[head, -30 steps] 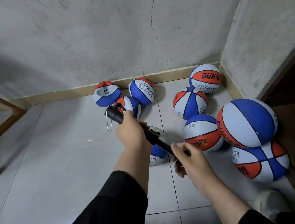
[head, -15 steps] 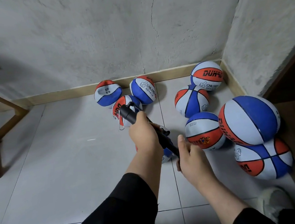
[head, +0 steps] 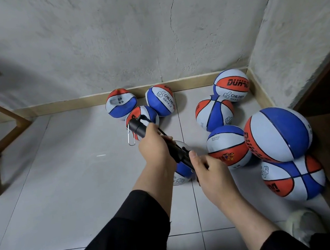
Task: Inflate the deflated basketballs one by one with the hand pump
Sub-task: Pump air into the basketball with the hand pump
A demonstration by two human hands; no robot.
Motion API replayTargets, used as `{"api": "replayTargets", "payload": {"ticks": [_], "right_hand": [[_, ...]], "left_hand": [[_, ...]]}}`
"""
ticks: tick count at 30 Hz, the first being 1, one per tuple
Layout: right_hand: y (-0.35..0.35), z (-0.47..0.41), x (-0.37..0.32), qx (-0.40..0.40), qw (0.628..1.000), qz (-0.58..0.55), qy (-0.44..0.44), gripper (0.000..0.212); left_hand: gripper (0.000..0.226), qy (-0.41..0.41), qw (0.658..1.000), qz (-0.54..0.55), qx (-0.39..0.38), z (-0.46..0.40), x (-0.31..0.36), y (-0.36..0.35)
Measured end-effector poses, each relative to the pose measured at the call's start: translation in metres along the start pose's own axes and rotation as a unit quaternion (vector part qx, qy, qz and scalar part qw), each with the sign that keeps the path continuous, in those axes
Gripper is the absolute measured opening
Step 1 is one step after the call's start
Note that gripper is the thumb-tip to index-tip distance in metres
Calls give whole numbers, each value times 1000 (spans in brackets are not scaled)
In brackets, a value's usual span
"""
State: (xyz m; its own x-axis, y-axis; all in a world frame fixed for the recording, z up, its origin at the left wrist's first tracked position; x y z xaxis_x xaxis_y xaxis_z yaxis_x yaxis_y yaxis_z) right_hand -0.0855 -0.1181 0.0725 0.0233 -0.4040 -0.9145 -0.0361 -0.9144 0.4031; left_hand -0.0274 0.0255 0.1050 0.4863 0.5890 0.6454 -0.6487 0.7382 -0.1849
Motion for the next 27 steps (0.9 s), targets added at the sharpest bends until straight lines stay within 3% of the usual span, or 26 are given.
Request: {"api": "replayTargets", "payload": {"ticks": [5, 8, 15, 21, 27], "right_hand": [[4, 2, 13, 41, 998, -45, -34, 50], [4, 2, 17, 47, 993, -71, -80, 66], [1, -5, -1, 76, 993, -48, -74, 63], [-8, -5, -6, 34, 998, -20, -54, 70], [-3, 8, 8, 33, 997, -2, -71, 62]], "left_hand": [[19, 13, 999, 43, -12, -6, 2, 1], [23, 14, 999, 36, -14, -3, -8, -2], [28, -7, 1000, 0, -15, 17, -26, -16], [24, 4, 1000, 23, -12, 9, -16, -4], [20, 5, 999, 31, 21, -15, 4, 15]]}}
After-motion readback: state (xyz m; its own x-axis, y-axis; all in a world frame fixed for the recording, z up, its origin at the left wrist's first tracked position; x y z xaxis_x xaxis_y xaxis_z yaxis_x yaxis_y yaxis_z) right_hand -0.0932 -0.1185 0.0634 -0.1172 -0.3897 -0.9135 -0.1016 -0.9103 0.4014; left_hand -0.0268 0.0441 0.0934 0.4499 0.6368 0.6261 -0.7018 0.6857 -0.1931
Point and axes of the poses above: each hand's wrist, its own z-axis away from the middle knuckle, its own y-axis out of the back of the hand, x = y × z, the point moved 5 cm from there along -z, towards the middle knuckle, and after that the axes turned 11 degrees about y, right-handed, at the moved point
